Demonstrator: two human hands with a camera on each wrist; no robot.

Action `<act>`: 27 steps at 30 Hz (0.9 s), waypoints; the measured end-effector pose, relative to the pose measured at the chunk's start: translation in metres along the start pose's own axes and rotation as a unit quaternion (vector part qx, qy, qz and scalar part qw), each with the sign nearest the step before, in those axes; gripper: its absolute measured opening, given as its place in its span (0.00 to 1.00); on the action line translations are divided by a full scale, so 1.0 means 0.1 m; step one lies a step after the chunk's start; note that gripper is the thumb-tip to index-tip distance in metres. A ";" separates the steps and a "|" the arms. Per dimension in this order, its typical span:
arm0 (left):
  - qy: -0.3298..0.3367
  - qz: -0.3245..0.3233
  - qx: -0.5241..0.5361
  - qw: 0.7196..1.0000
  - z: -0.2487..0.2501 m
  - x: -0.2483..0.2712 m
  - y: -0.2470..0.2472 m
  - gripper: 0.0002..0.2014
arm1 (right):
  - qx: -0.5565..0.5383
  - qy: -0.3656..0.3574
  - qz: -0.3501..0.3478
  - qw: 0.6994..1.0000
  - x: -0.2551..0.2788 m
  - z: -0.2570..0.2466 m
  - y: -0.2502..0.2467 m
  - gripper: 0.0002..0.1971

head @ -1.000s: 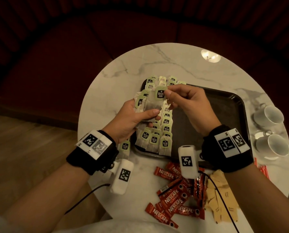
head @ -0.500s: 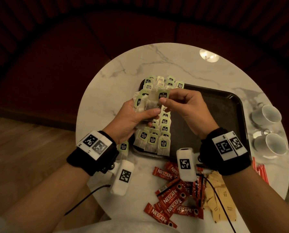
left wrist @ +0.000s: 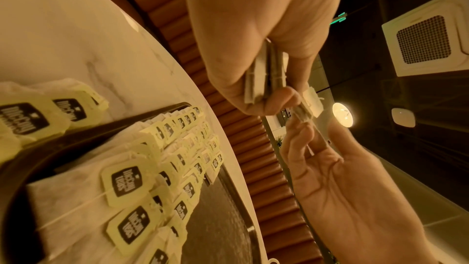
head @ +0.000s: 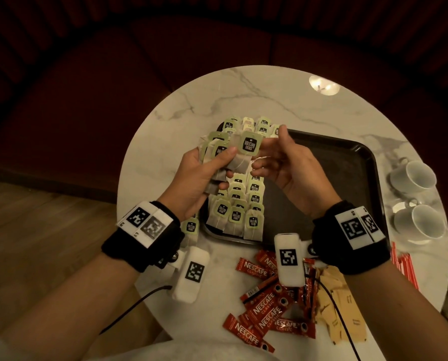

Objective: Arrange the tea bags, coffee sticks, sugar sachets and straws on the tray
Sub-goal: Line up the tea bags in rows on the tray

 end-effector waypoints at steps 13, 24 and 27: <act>-0.001 -0.026 -0.034 0.999 0.00 0.03 0.03 0.12 | 0.055 -0.049 -0.033 0.997 0.03 -0.01 0.02 0.06; 0.036 -0.008 -0.104 0.994 0.04 0.04 0.01 0.04 | 0.151 -0.112 0.009 0.982 0.09 -0.12 0.02 0.13; 0.039 0.002 -0.108 0.993 0.03 0.04 0.02 0.05 | 0.205 -0.132 0.025 0.970 0.09 -0.13 0.02 0.18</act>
Point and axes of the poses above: each hand's wrist, its own x-axis away from the middle knuckle, its own y-axis out of the palm, z = x × y, the point moved 8 cm from there along -x, towards the middle knuckle
